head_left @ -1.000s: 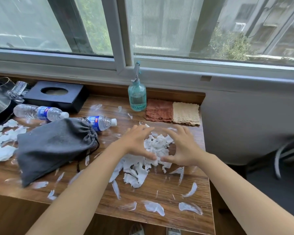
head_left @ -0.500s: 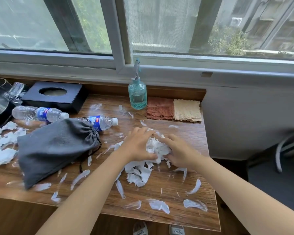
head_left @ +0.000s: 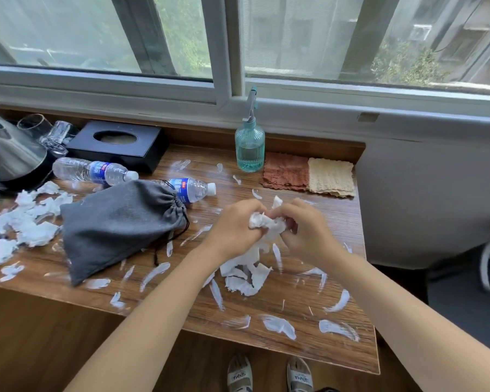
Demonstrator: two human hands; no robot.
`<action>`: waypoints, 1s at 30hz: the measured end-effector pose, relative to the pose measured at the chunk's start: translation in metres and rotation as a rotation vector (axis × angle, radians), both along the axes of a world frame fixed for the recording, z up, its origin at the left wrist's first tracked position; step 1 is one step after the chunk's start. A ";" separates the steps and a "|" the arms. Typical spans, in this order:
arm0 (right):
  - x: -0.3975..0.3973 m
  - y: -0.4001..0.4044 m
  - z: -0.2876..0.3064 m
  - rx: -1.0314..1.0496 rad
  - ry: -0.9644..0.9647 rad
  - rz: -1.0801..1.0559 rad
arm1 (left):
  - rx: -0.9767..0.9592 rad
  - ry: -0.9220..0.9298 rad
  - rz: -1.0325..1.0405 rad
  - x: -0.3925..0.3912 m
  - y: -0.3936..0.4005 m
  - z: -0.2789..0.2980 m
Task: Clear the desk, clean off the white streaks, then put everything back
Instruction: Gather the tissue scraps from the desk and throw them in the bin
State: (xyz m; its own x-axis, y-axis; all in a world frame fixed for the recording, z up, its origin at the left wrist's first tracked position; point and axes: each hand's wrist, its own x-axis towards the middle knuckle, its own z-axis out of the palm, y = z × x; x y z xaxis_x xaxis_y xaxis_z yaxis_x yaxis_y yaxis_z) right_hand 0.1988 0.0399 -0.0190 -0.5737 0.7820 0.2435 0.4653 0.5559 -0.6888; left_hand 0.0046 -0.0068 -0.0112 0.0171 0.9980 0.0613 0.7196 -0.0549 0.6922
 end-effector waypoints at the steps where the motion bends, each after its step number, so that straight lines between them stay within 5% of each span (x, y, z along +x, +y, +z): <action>1: -0.003 -0.004 0.009 -0.003 0.023 0.018 | 0.048 -0.034 0.024 -0.004 -0.005 0.008; 5: -0.020 -0.027 0.018 -0.062 0.038 0.152 | 0.097 -0.058 0.104 -0.017 -0.029 0.015; 10: -0.040 -0.047 -0.033 -0.093 -0.122 0.108 | -0.040 0.328 0.080 -0.034 -0.069 -0.029; 15: -0.039 -0.039 -0.048 0.081 -0.219 0.108 | -0.228 0.364 -0.023 -0.075 -0.088 -0.030; 19: -0.040 -0.027 -0.032 -0.014 -0.305 0.245 | -0.330 0.434 -0.119 -0.088 -0.081 -0.022; 25: -0.054 -0.022 -0.025 0.151 -0.671 0.387 | -0.407 0.468 -0.236 -0.082 -0.058 -0.026; 30: -0.047 -0.006 -0.036 0.063 -0.681 0.418 | -0.276 0.488 -0.254 -0.091 -0.048 -0.036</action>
State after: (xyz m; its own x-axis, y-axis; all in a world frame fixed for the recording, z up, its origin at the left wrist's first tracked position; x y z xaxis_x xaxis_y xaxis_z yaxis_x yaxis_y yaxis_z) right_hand 0.1517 0.0343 -0.0553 -0.8546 0.4659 -0.2293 0.5169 0.8053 -0.2902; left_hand -0.0864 -0.0550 -0.0469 0.2173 0.9370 -0.2734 0.9451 -0.1319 0.2991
